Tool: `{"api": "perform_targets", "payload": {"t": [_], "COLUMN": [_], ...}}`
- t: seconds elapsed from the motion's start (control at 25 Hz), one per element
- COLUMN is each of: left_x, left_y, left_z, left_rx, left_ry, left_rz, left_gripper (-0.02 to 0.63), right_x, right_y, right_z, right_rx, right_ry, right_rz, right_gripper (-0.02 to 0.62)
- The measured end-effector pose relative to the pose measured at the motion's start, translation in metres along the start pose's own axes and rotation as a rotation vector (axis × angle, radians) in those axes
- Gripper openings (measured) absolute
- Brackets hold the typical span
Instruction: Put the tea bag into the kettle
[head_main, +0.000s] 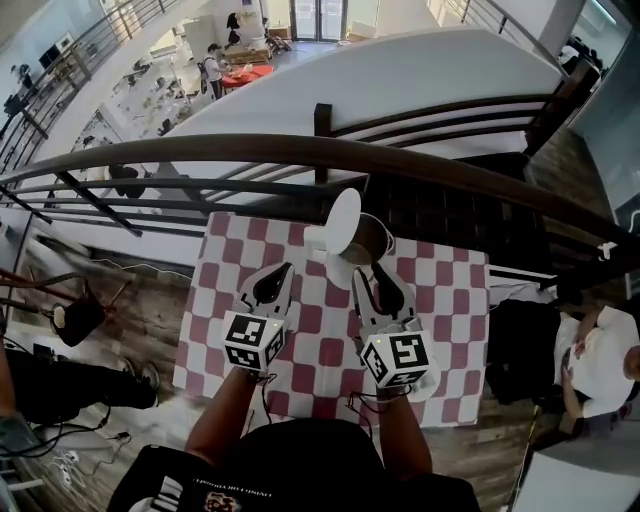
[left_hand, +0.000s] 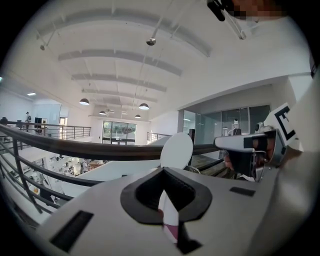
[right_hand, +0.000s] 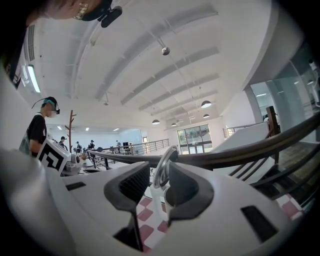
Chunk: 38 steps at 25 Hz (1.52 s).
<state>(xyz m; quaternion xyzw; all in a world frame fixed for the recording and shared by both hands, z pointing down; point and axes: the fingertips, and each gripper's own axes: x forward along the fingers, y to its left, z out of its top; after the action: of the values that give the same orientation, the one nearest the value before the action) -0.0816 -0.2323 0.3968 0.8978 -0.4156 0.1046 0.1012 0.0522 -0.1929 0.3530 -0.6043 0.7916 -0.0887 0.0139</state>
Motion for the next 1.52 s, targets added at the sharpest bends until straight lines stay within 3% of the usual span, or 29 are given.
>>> {"api": "perform_targets", "payload": {"t": [0.36,0.8,1.0,1.52], "left_x": [-0.023,-0.012,0.003,0.041], "left_y": [-0.020,-0.059,-0.092,-0.202], "left_z": [0.011,0.004,-0.002,-0.020], "left_rx": [0.021,0.043,0.031,0.096], "left_ry": [-0.030,-0.008,0.021,0.075], "left_rz": [-0.022,-0.097,-0.185,-0.427], "left_gripper": [-0.002,-0.002,-0.001,-0.002], "right_x": [-0.029,-0.061,-0.088,-0.181], "right_y": [0.018,-0.008,-0.031,-0.099], "right_z": [0.000,-0.006,-0.010,-0.032], "right_rx": [-0.010,0.006,0.022,0.061], "right_ry": [-0.001,-0.012,-0.005,0.010], "right_rz": [0.001,-0.069,-0.147,-0.400], "right_gripper": [0.127,0.127,0.127,0.127]}}
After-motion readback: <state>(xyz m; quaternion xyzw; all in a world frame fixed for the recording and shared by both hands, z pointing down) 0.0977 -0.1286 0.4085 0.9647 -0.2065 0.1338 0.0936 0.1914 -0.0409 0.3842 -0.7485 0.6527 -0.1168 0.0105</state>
